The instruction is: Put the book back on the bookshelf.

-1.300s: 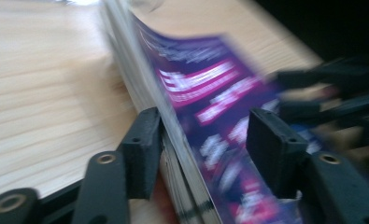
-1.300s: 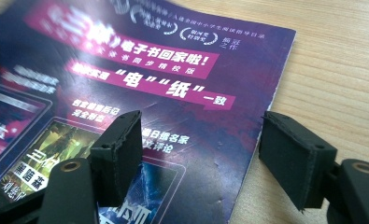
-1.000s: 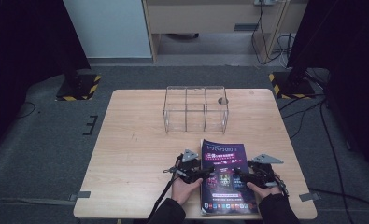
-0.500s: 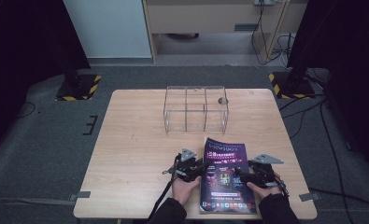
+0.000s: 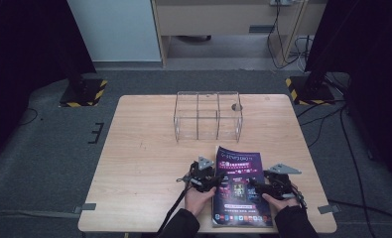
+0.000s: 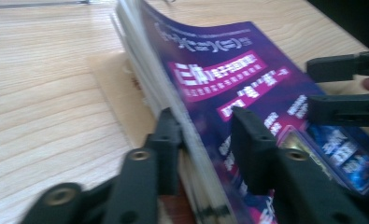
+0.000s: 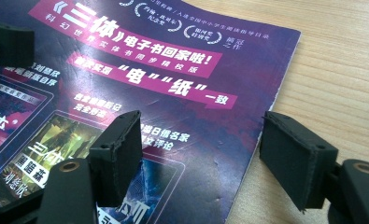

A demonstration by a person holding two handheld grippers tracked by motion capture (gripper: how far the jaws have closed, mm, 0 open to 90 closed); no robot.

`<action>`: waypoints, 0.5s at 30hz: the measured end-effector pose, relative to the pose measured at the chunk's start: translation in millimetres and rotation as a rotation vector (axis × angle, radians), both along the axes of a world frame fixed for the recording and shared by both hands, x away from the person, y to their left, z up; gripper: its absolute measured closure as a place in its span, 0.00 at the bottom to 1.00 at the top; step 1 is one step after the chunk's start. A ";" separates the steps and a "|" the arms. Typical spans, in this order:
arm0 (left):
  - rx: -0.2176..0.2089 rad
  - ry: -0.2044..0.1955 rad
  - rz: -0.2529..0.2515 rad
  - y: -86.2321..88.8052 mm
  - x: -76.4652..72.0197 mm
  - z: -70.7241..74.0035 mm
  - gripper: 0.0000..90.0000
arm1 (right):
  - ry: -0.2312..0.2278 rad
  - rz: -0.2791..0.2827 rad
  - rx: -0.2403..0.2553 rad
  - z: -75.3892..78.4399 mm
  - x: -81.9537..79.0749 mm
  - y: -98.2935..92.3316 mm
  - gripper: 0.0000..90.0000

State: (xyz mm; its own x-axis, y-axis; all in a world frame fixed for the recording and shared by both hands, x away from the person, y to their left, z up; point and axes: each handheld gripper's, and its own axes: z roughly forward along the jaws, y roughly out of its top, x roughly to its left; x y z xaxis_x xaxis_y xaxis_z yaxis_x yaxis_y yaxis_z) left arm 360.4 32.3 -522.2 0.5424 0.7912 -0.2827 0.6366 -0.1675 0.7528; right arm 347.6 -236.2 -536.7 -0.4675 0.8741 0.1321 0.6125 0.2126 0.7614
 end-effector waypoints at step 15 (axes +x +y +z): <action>0.059 -0.085 -0.008 -10.0 -8.1 15.5 0.90 | 0.007 0.003 0.018 0.1 0.8 -2.0 0.32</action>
State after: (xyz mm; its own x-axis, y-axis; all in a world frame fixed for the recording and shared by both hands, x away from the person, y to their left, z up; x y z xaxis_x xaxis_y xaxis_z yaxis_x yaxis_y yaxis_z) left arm 352.3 22.3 -506.7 0.5689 0.8005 -0.1885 0.5694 -0.2180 0.7926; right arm 348.4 -238.2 -536.6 -0.4695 0.8699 0.1513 0.6170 0.2007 0.7609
